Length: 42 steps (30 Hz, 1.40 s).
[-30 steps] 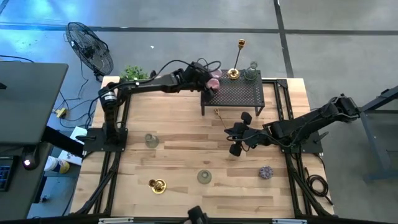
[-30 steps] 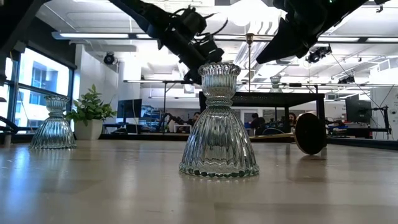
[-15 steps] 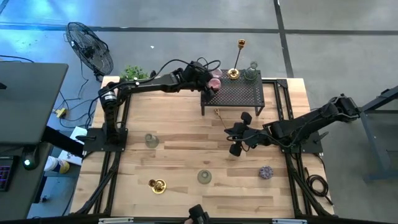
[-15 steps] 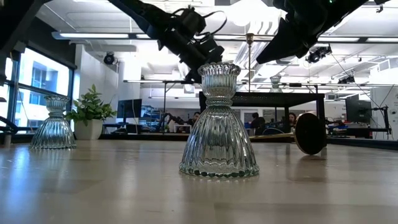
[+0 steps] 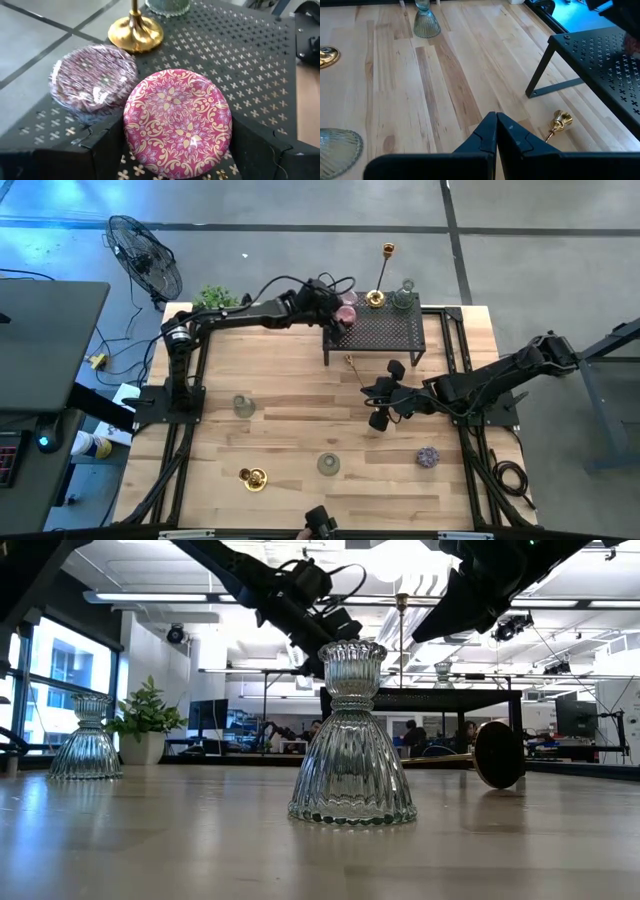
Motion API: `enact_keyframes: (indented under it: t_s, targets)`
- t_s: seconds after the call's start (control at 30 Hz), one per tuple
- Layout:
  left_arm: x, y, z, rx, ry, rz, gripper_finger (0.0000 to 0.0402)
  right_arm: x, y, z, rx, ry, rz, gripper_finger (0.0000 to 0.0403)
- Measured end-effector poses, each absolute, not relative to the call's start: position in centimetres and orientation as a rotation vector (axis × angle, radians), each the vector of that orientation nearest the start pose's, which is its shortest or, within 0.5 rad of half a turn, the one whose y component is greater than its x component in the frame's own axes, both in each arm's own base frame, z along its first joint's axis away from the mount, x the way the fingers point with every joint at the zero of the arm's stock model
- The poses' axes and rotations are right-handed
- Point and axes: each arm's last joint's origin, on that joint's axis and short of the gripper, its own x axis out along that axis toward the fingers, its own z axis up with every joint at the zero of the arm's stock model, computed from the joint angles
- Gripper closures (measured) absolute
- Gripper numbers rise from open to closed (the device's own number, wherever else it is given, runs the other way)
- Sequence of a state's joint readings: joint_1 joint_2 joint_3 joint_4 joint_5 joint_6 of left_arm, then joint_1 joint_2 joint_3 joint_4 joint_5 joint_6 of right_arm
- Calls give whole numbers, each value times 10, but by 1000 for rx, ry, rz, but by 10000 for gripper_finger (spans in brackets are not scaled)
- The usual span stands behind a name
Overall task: Pick & Place candle stick holders
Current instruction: Put the pink patterned scented candle on the shelf aligned with the red patterned scented candle
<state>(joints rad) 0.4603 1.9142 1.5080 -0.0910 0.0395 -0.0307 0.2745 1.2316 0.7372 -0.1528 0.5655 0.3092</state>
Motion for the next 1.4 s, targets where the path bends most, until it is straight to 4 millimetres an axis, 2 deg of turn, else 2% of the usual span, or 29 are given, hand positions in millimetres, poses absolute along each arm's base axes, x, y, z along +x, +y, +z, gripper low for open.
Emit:
enact_keyframes:
  t_s: [0.43, 0.7, 0.83, 1.4]
  targets:
    - [399, 194, 262, -138, 477, 379, 108, 245, 53, 233, 33, 541, -367, 402]
    - [400, 194, 262, -138, 477, 350, 36, 245, 53, 233, 33, 541, -367, 402]
    - [400, 194, 263, -136, 473, 350, 17, 245, 53, 233, 33, 541, -367, 402]
    - [399, 196, 263, -69, 490, 430, 14, 245, 53, 233, 33, 541, -367, 402]
